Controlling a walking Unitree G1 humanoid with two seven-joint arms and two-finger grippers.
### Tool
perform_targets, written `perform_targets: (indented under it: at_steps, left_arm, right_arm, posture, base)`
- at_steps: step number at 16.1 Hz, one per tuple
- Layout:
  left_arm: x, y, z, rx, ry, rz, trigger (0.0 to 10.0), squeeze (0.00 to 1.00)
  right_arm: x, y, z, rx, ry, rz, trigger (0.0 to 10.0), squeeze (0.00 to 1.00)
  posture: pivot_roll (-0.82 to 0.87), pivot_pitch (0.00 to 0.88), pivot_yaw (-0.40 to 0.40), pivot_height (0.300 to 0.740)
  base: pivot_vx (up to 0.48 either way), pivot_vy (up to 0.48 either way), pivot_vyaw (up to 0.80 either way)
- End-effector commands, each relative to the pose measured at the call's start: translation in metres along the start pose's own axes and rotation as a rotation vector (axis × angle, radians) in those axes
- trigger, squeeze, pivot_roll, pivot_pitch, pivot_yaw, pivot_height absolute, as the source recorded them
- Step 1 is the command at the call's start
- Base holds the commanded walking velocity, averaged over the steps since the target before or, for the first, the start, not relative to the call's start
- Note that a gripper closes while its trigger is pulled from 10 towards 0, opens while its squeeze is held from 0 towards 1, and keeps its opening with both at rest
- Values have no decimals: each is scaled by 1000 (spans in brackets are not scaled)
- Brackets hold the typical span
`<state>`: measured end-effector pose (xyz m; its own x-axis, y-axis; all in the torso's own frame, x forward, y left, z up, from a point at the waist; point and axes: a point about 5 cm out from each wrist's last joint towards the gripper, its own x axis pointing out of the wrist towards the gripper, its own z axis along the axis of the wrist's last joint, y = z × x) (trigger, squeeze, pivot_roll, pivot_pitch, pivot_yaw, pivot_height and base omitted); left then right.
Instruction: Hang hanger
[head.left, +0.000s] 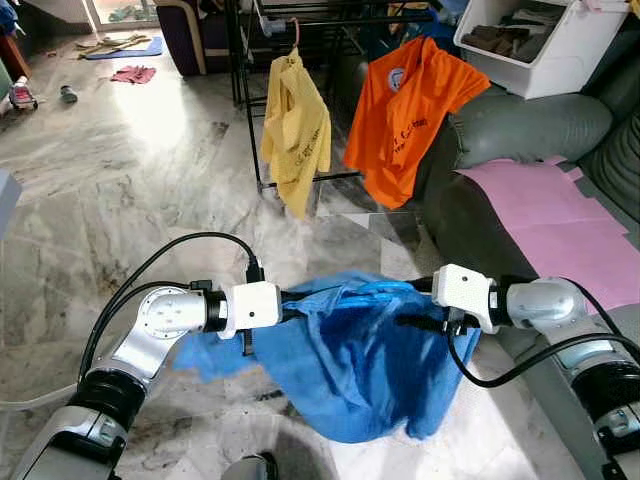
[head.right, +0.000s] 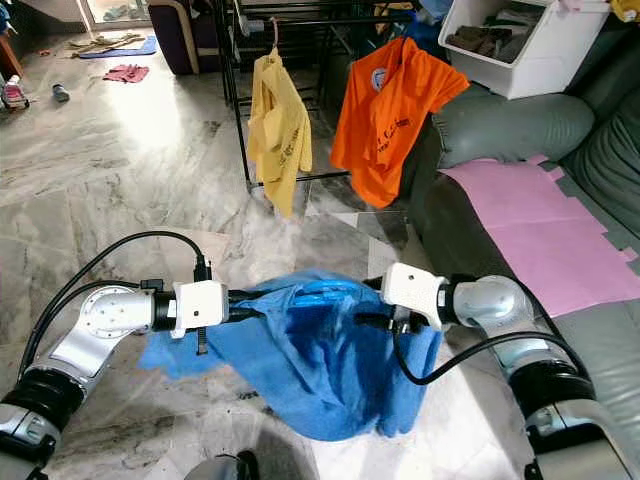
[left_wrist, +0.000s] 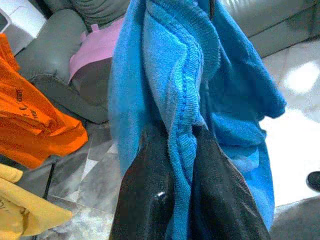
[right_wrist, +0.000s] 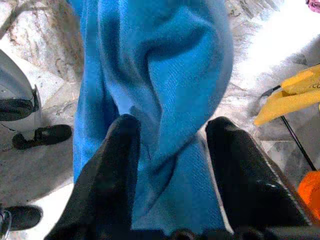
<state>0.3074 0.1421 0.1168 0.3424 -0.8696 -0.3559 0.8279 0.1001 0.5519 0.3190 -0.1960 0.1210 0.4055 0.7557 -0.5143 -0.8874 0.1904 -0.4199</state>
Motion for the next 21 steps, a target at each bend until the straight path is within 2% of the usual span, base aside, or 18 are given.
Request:
perform_targets:
  at_steps: [1, 14, 21]
  left_arm:
    - [1, 6, 8, 37, -37, 7, 0, 0]
    - [1, 10, 2, 48, -9, 61, 0, 0]
    - [-1, 29, -1, 113, 53, 238, 0, 0]
  right_arm:
    - [-1, -2, 3, -12, -7, 16, 0, 0]
    - [0, 4, 3, 5, -27, 38, 0, 0]
    - [0, 3, 3, 23, -37, 15, 0, 0]
  posture:
    - [4, 69, -46, 740]
    - [-2, 66, -44, 740]
    - [-1, 62, -44, 740]
  base:
    - [0, 0, 0]
    - [0, 0, 0]
    - [0, 0, 0]
